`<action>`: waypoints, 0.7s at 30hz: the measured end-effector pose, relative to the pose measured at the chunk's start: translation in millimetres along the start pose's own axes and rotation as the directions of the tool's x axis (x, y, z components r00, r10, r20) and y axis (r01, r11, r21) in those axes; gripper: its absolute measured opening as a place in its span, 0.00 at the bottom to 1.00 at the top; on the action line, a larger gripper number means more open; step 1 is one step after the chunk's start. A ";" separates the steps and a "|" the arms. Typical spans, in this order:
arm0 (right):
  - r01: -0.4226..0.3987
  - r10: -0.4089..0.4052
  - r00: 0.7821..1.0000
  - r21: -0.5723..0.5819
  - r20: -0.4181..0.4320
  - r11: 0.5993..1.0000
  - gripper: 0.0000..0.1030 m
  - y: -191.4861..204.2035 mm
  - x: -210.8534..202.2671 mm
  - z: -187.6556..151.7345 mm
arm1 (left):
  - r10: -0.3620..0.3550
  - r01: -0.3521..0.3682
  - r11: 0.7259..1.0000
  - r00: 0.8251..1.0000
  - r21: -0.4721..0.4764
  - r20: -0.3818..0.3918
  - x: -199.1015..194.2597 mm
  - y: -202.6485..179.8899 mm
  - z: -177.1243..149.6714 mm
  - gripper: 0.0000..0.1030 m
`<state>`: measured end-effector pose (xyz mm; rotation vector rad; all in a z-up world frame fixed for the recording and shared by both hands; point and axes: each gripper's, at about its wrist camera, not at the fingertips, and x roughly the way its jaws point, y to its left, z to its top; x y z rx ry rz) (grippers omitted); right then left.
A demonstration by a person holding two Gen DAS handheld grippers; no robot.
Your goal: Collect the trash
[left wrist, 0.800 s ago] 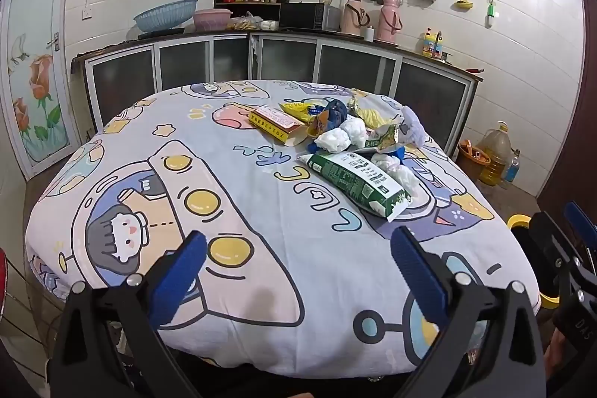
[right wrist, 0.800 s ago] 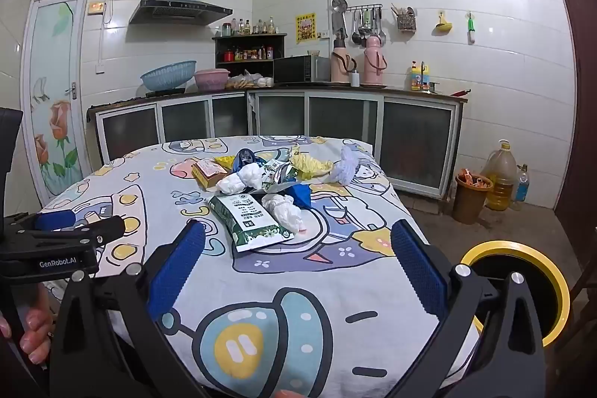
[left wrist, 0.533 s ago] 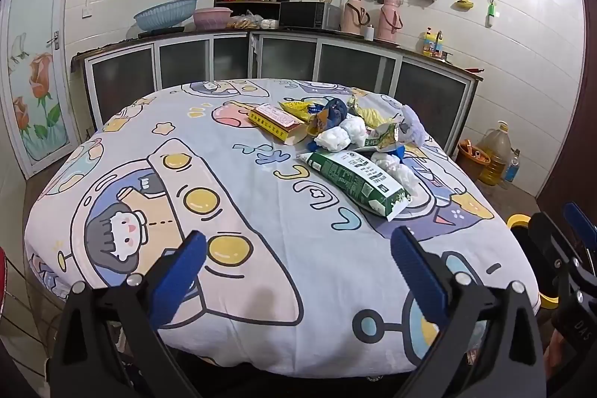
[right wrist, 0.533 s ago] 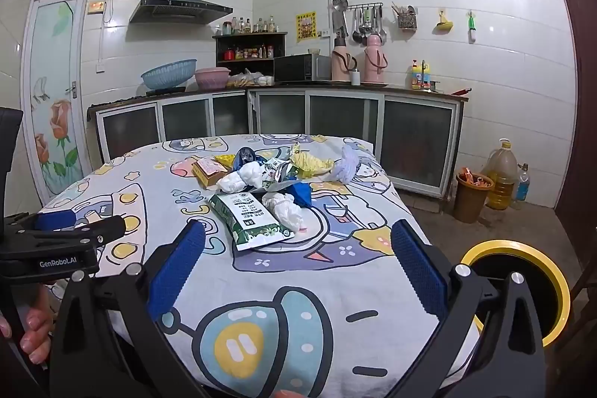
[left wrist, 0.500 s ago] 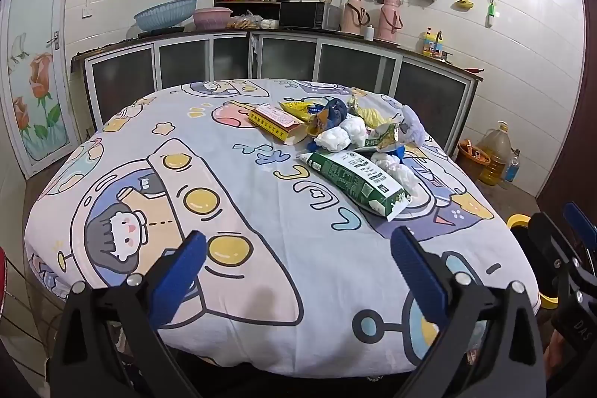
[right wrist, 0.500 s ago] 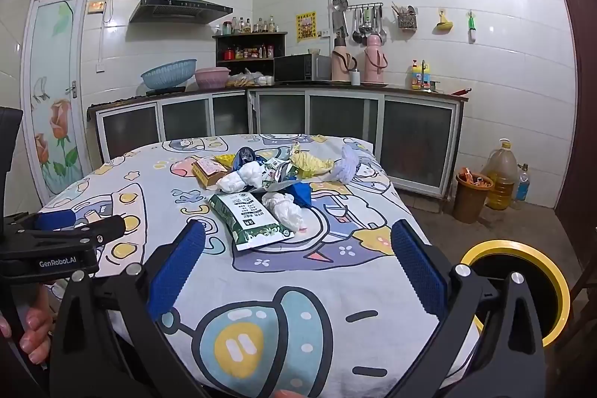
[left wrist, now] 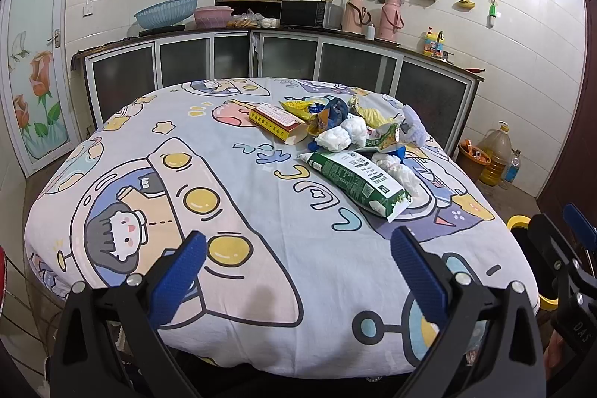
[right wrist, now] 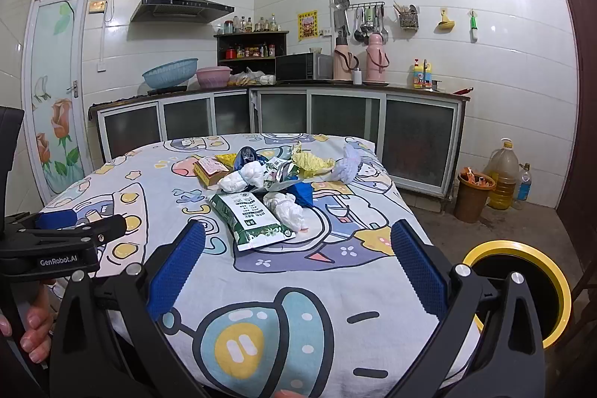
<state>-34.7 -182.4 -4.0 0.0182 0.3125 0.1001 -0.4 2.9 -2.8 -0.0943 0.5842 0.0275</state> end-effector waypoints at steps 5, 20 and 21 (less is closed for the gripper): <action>0.001 -0.001 1.000 -0.003 -0.002 1.000 0.93 -0.1 1.2 0.0 | -0.003 0.003 1.000 1.000 -0.002 -0.003 0.8 -0.2 0.1 0.92; 0.002 -0.002 1.000 0.006 -0.008 1.000 0.93 1.3 0.8 2.1 | 0.000 0.000 1.000 1.000 -0.001 -0.003 1.2 -1.4 0.3 0.92; 0.002 -0.002 1.000 0.007 -0.007 1.000 0.93 1.3 0.9 2.0 | 0.000 0.000 1.000 1.000 -0.002 -0.004 1.0 -1.4 0.5 0.92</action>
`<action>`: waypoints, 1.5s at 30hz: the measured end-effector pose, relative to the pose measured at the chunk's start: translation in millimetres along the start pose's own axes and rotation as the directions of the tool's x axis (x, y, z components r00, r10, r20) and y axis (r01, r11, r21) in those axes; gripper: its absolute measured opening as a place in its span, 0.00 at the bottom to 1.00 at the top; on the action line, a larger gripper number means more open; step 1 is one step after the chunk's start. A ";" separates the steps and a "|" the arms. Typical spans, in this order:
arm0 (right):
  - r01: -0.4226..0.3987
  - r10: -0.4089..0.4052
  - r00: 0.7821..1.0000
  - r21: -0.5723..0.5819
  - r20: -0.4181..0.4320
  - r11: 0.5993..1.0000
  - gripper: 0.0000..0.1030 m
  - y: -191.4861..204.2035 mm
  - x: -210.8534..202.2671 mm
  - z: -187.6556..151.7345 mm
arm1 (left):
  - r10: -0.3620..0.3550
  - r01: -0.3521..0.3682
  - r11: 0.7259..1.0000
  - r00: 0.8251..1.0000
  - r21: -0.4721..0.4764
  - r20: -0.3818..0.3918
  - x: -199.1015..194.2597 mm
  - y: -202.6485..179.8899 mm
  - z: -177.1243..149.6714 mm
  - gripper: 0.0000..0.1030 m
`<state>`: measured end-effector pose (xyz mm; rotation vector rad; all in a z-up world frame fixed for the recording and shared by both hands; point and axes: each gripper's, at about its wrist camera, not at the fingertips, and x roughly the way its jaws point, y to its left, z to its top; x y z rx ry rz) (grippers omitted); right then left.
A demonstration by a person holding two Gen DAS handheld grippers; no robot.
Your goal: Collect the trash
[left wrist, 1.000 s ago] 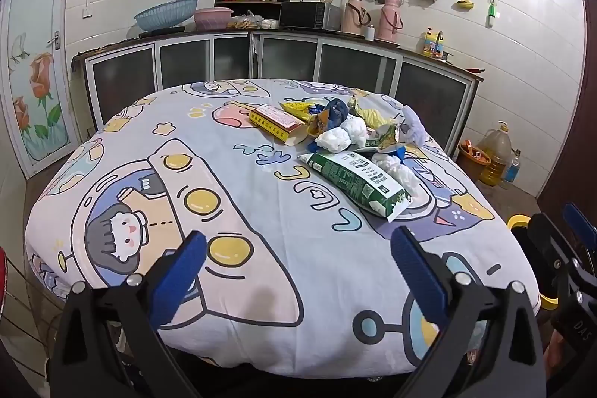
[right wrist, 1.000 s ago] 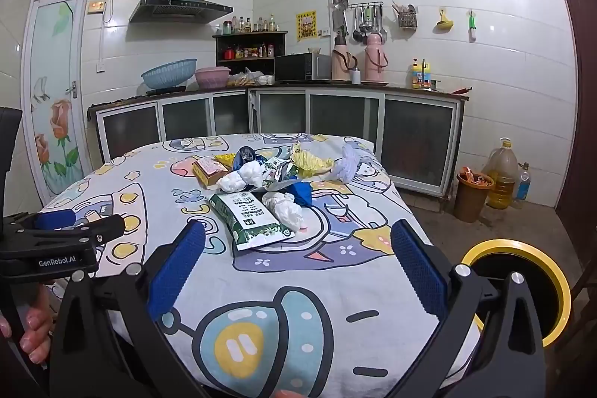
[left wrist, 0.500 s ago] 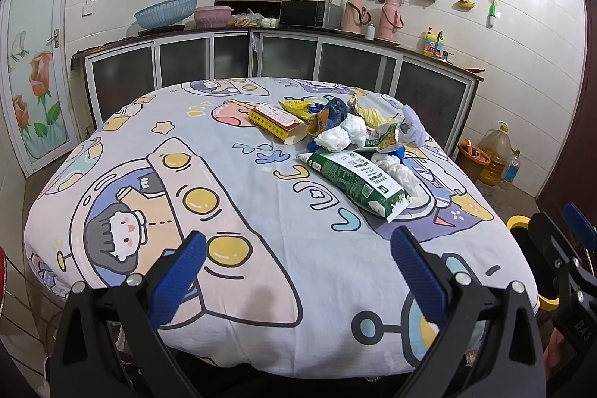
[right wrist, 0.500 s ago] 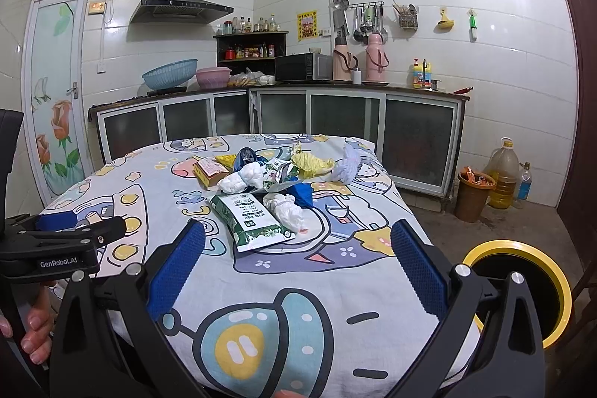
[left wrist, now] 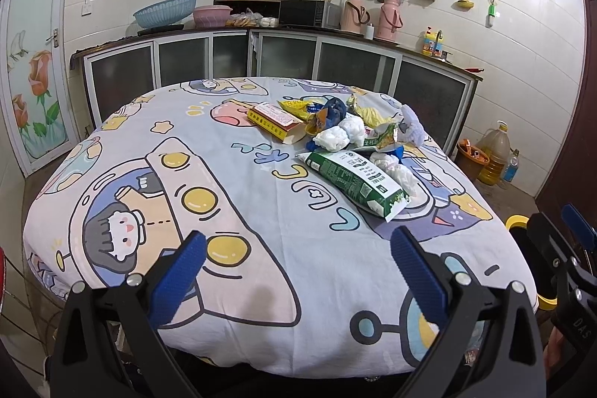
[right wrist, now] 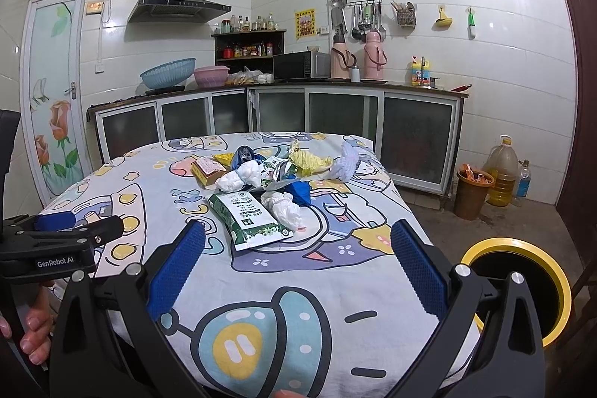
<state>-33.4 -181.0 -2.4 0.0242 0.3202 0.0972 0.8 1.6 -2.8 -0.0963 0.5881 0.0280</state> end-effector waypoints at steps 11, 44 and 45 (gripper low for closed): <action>0.003 -0.003 1.000 0.006 -0.006 1.000 0.93 -3.4 1.0 -1.8 | -0.001 0.001 1.000 1.000 -0.001 0.000 -1.0 -0.3 0.4 0.92; 0.027 -0.027 0.999 0.006 -0.033 1.000 0.93 -6.3 8.5 -4.3 | 0.002 -0.002 1.000 1.000 -0.007 -0.018 1.4 -5.2 -1.0 0.93; 0.034 -0.034 0.999 0.004 -0.034 0.999 0.93 -6.9 9.7 -4.2 | 0.004 -0.004 1.000 1.000 -0.008 -0.021 3.8 -2.9 -0.9 0.92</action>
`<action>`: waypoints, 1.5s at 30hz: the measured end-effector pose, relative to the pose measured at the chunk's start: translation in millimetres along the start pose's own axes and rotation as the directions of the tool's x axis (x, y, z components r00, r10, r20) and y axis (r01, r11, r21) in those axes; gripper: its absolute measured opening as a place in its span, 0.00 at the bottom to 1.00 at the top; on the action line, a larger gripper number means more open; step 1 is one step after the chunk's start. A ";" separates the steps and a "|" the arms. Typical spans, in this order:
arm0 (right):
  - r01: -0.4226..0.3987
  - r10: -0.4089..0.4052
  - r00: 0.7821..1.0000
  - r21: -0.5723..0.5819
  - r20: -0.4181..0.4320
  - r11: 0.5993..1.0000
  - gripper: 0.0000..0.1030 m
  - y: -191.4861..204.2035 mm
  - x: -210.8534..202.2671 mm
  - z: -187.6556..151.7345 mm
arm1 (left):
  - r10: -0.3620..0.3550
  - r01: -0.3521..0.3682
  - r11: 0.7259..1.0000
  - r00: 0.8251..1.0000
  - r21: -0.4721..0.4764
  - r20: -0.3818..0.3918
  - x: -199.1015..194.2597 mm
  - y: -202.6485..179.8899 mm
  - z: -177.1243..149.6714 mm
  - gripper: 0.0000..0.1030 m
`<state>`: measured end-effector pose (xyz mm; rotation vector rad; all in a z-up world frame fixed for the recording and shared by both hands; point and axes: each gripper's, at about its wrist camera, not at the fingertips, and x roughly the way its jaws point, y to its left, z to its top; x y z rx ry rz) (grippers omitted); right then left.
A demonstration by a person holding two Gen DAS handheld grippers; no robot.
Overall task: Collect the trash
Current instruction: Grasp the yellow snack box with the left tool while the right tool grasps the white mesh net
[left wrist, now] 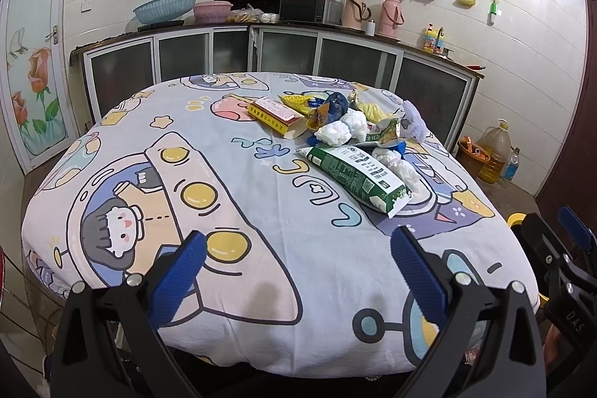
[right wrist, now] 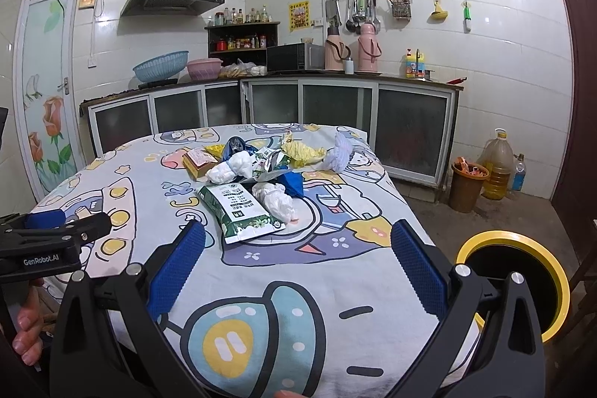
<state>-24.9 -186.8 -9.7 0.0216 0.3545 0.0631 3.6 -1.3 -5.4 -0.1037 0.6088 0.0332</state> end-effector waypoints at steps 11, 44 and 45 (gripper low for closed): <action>0.103 -0.100 0.994 0.069 -0.044 0.992 0.93 -42.9 38.4 24.6 | -0.036 0.035 0.999 0.996 -0.022 -0.082 19.8 10.0 -8.4 0.92; -0.262 0.328 0.859 0.212 -0.393 0.941 0.93 -99.6 318.8 125.9 | -0.280 0.246 0.960 0.873 -0.135 -0.400 247.0 81.6 156.0 0.92; -0.261 0.328 0.858 0.216 -0.395 0.941 0.93 -99.8 323.1 127.3 | -0.291 0.246 0.956 0.864 -0.160 -0.411 255.8 86.9 159.2 0.92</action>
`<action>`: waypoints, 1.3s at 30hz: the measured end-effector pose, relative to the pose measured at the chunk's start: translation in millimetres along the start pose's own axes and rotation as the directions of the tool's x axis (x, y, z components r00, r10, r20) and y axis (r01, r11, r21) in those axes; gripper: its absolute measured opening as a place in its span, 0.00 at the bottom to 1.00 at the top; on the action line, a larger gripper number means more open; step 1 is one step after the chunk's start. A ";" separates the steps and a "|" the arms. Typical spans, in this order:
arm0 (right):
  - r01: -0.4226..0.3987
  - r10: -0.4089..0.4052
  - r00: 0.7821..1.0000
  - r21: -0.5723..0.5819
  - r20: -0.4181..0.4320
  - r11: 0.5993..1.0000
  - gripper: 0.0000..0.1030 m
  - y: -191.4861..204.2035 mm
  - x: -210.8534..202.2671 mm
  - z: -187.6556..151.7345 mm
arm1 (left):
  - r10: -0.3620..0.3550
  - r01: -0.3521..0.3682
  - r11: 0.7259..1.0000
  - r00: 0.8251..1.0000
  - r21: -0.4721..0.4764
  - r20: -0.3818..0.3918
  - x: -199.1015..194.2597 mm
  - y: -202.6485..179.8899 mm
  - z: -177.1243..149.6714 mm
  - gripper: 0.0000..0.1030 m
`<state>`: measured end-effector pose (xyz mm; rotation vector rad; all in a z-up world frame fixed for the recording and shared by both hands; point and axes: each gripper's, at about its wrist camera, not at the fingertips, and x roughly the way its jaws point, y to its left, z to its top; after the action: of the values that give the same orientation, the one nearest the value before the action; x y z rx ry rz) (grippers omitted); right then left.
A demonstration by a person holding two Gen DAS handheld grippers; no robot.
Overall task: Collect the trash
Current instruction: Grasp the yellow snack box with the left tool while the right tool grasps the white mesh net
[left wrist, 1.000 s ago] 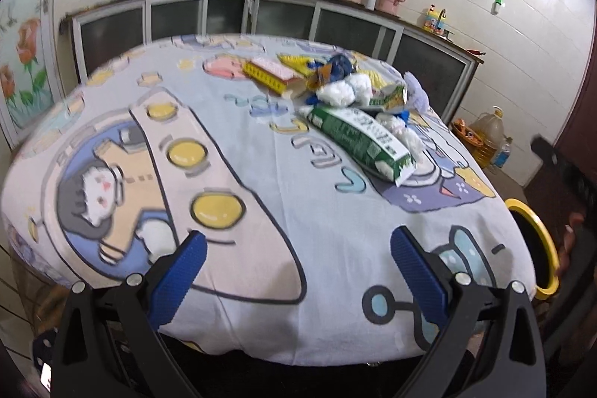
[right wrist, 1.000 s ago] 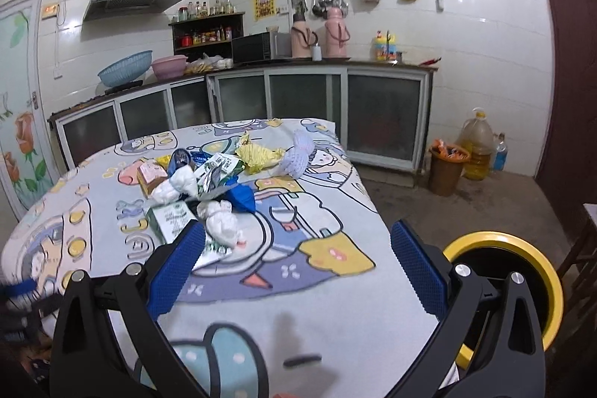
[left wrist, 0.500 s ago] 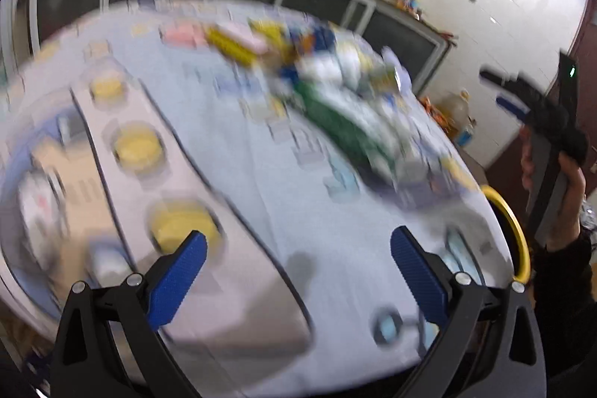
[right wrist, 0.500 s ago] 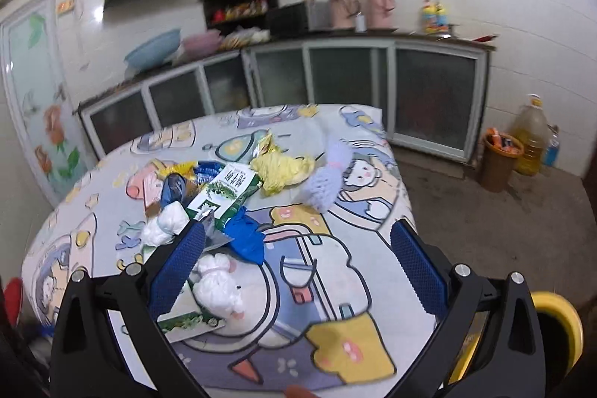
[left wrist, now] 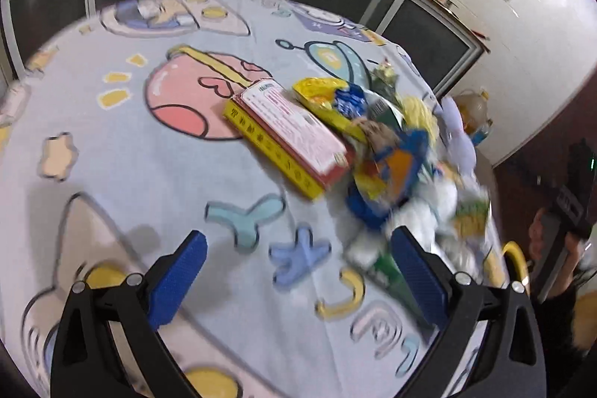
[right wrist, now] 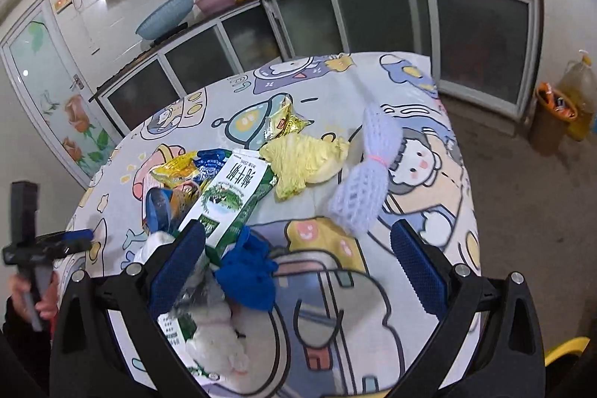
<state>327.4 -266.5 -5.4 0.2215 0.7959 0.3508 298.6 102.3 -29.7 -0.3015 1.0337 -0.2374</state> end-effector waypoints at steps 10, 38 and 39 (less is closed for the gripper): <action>-0.066 0.069 0.995 0.050 -0.068 0.997 0.93 -10.4 39.9 30.4 | -0.146 0.120 0.972 0.982 -0.200 -0.119 69.4 34.4 50.1 0.92; 0.018 0.032 0.973 0.212 -0.230 0.977 0.49 -55.7 111.7 46.8 | -0.319 0.281 0.905 0.945 -0.321 -0.071 112.1 40.0 70.8 0.92; 0.021 0.029 0.972 0.210 -0.232 0.977 0.46 -56.2 112.3 46.8 | -0.307 0.274 0.910 0.949 -0.312 -0.064 111.8 38.2 72.1 0.83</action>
<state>446.7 -277.5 -65.4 0.3863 1.0676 0.2993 418.3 110.3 -98.8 -0.7290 1.1352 -0.3704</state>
